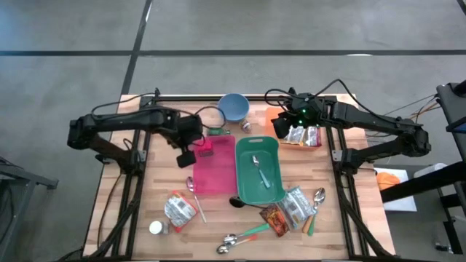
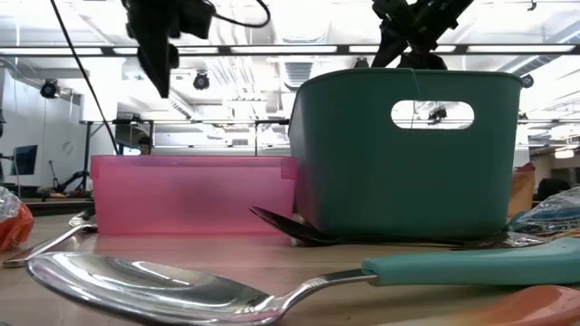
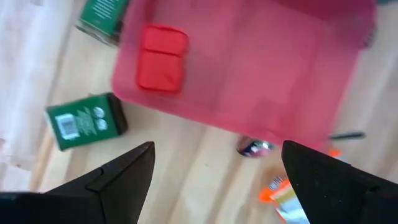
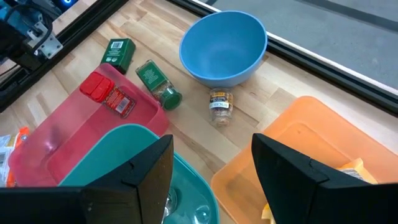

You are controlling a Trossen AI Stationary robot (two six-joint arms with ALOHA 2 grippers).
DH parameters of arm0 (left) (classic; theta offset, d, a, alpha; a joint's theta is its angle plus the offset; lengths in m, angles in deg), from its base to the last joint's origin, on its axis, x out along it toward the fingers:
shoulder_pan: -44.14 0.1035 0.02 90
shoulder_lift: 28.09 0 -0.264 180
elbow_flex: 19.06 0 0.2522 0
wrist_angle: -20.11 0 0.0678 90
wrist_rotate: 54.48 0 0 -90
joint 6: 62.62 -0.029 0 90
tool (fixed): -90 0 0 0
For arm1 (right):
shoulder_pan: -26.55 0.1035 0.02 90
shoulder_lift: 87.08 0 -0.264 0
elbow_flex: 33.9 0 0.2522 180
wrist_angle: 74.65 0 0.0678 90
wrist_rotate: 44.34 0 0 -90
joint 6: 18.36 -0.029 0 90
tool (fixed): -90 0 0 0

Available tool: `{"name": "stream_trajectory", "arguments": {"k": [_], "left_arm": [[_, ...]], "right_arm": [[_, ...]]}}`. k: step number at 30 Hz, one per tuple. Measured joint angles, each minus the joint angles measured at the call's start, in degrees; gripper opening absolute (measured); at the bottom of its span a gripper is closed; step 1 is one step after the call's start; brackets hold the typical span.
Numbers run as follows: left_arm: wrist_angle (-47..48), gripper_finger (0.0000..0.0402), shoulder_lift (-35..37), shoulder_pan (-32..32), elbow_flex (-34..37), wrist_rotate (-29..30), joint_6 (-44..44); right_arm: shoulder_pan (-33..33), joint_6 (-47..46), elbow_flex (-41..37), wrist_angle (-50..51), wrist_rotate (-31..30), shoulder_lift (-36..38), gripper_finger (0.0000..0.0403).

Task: Pick & Place Food Item
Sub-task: Put the silver spoon into the green bin

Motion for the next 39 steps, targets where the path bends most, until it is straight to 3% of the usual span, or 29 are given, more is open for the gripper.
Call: {"name": "stream_trajectory", "arguments": {"k": [6, 13, 19, 23, 32, 39], "left_arm": [[0.75, 0.0353, 1.9, -6.47, 0.0, -4.34, 4.7], [2.87, 0.0353, 1.92, -15.51, 0.02, -4.92, 14.18], [2.96, 0.0353, 2.21, -17.48, 3.58, -5.25, 29.33], [1.95, 0.035, 2.44, -17.5, 9.05, -9.21, 35.7], [-10.63, 0.0282, 2.44, -17.57, 23.23, -20.92, 42.15], [-11.16, 0.0228, 2.73, -17.57, 26.08, -22.12, 43.26]], "right_arm": [[0.0, 0.02, 0.0, 0.0, 0.0, 0.0, 0.0215], [0.0, 1.58, 0.0, -0.02, -0.02, 0.0, 0.0215], [0.0, 2.71, 0.0, -0.05, -0.01, 0.0, 0.0215], [0.0, 3.62, 0.0, -0.01, -0.02, 0.0, 0.0215], [0.0, 4.35, 0.0, 1.83, 0.39, 0.0, 0.0215], [0.0, 4.37, -0.11, 3.69, 0.52, -0.02, 0.0215]]}}
